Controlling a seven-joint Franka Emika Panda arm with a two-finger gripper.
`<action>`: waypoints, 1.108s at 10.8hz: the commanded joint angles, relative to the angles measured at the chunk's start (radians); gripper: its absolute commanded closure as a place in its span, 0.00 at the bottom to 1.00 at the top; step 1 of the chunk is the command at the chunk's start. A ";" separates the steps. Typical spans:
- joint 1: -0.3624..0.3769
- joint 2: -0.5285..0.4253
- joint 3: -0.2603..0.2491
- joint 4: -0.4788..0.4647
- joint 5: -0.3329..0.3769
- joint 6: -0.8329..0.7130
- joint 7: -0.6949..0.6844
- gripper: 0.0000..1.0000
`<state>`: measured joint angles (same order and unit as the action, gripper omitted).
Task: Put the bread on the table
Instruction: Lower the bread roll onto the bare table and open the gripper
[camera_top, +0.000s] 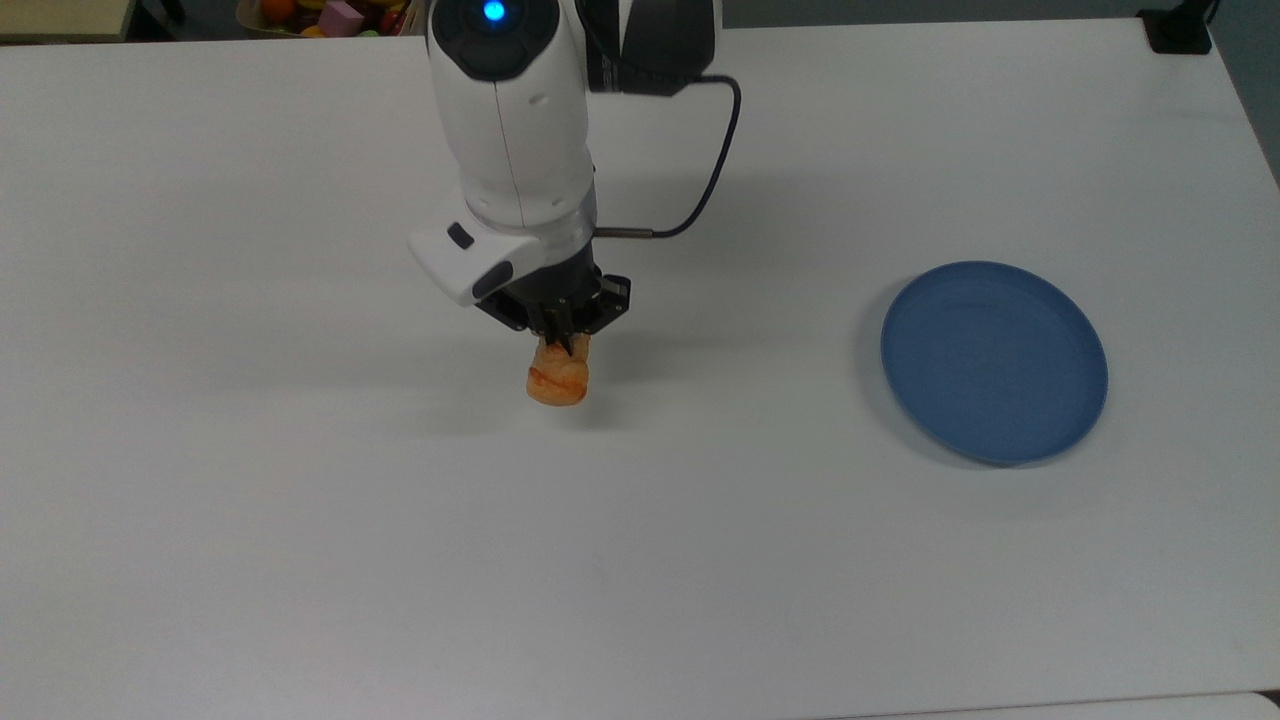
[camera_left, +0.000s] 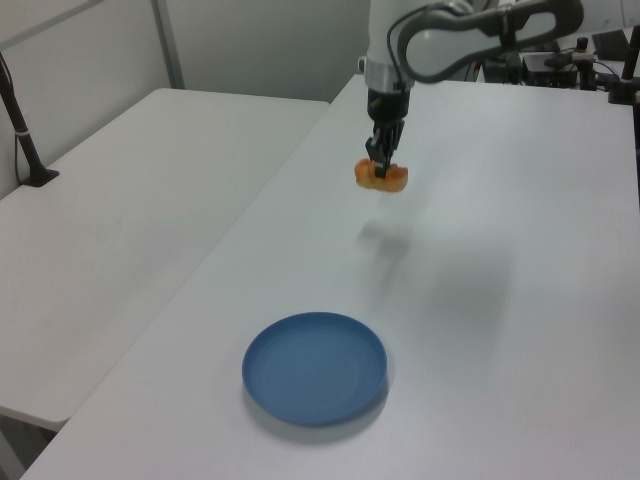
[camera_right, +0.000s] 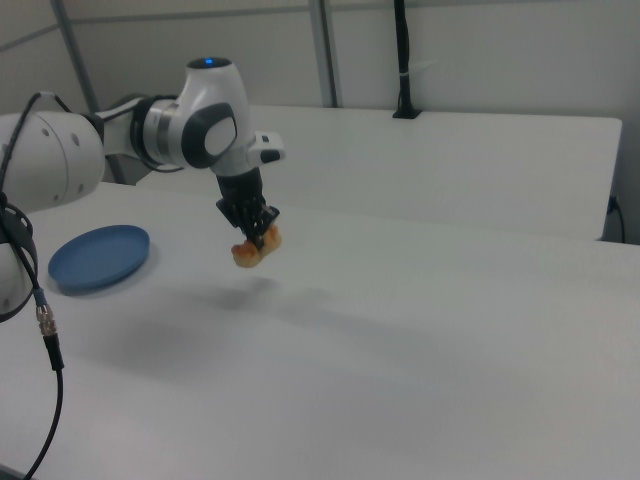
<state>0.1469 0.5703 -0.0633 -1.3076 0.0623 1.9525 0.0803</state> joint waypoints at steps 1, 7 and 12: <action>0.011 0.022 0.002 -0.055 0.004 0.046 -0.019 1.00; 0.033 0.060 0.002 -0.080 -0.004 0.088 -0.017 0.97; 0.042 0.097 0.002 -0.096 -0.013 0.088 -0.010 0.53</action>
<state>0.1764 0.6538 -0.0544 -1.3795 0.0609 2.0158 0.0801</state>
